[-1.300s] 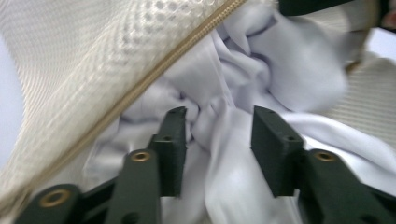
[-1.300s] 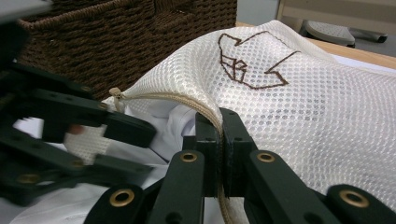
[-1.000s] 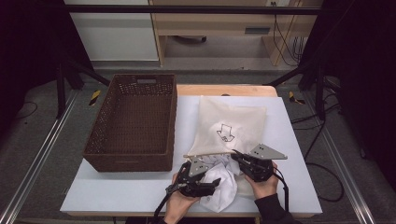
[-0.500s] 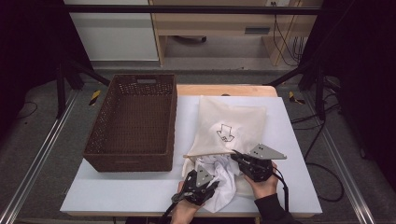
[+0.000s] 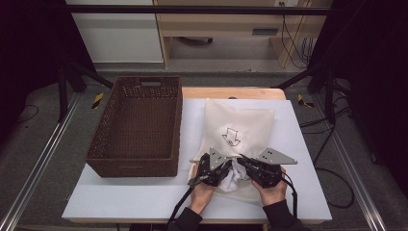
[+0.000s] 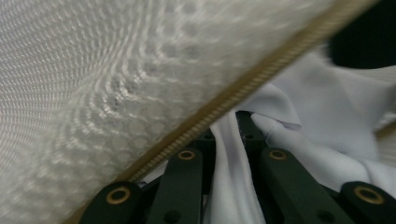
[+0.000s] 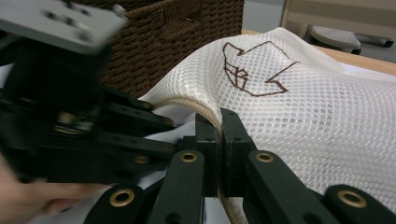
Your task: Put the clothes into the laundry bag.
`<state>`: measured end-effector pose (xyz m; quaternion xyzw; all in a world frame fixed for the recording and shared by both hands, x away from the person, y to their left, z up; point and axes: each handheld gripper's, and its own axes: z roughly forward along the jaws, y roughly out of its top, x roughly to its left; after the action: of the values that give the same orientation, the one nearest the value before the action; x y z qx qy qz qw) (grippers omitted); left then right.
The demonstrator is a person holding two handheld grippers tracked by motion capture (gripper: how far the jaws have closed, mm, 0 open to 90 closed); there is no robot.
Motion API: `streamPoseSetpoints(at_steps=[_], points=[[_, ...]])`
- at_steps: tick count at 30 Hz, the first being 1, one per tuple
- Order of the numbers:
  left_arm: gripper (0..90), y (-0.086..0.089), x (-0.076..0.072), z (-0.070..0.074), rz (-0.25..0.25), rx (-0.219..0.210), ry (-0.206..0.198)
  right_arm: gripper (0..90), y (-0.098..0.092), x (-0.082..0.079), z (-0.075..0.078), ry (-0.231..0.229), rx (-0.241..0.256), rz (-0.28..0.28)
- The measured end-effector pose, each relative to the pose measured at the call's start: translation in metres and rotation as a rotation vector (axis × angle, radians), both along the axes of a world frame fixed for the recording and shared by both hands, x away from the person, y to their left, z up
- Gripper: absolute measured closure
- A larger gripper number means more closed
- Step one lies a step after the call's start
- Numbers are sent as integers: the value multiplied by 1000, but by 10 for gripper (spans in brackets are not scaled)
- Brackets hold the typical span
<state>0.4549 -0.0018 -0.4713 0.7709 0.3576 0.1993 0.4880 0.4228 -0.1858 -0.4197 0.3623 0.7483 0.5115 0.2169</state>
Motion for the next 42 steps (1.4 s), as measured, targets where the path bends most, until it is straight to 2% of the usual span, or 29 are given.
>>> streamPoseSetpoints(at_steps=[4, 6, 8, 9, 10, 12, 14, 16, 18, 19, 20, 21, 26, 28, 30, 32, 34, 36, 37, 38, 39, 42], points=[[819, -11, 12, -3, 56, 79, -48, 877, -1, -1, 1, 2, 5, 1], [814, -13, 18, -4, 75, 88, -41, 877, 0, -1, 1, 6, 3, -1], [804, -13, 20, -5, 72, 91, -23, 877, 0, -1, -1, 13, -1, -9], [748, -12, 18, -5, 67, 93, -22, 877, -1, 1, -3, 19, -4, -12], [748, -11, 15, -4, 56, 98, -17, 877, -1, 1, -3, 19, -4, -12], [629, -7, 9, 0, 31, 108, -3, 876, -2, 1, -4, 22, -8, -15], [512, 0, 3, 4, 2, 98, 31, 876, -2, 2, -4, 22, -8, -19], [440, 8, -4, 9, -30, 98, 63, 876, -3, 2, -4, 19, -10, -21], [370, 16, -14, 15, -57, 113, 85, 875, -4, 2, -4, 22, -8, -20], [339, 27, -27, 16, -64, 107, 82, 875, -5, 2, -5, 21, -12, -19], [336, 27, -27, 16, -64, 107, 82, 875, -5, 2, -5, 21, -12, -19], [330, 36, -37, 15, -72, 84, 89, 875, -5, 2, -5, 20, -12, -18], [313, 50, -50, 9, -84, 79, 114, 874, -4, 2, -6, 23, -21, -19], [311, 51, -54, 5, -97, 80, 136, 874, -4, 2, -6, 24, -21, -18], [325, 47, -55, -1, -96, 107, 153, 874, -4, 3, -7, 28, -20, -18], [382, 42, -52, -7, -83, 134, 171, 873, -3, 3, -8, 32, -25, -19], [467, 39, -48, -11, -83, 117, 201, 873, -3, 2, -7, 31, -26, -19], [554, 36, -45, -11, -62, 122, 190, 873, -4, 3, -7, 31, -23, -19], [685, 35, -44, -9, -60, 130, 188, 874, -4, 3, -7, 31, -22, -18], [685, 34, -41, -7, -72, 124, 188, 875, -4, 3, -7, 31, -22, -16], [727, 33, -40, -4, -79, 115, 187, 875, -3, 3, -7, 30, -23, -15], [792, 25, -37, 2, -92, 105, 152, 877, -3, 3, -6, 24, -21, -14]])
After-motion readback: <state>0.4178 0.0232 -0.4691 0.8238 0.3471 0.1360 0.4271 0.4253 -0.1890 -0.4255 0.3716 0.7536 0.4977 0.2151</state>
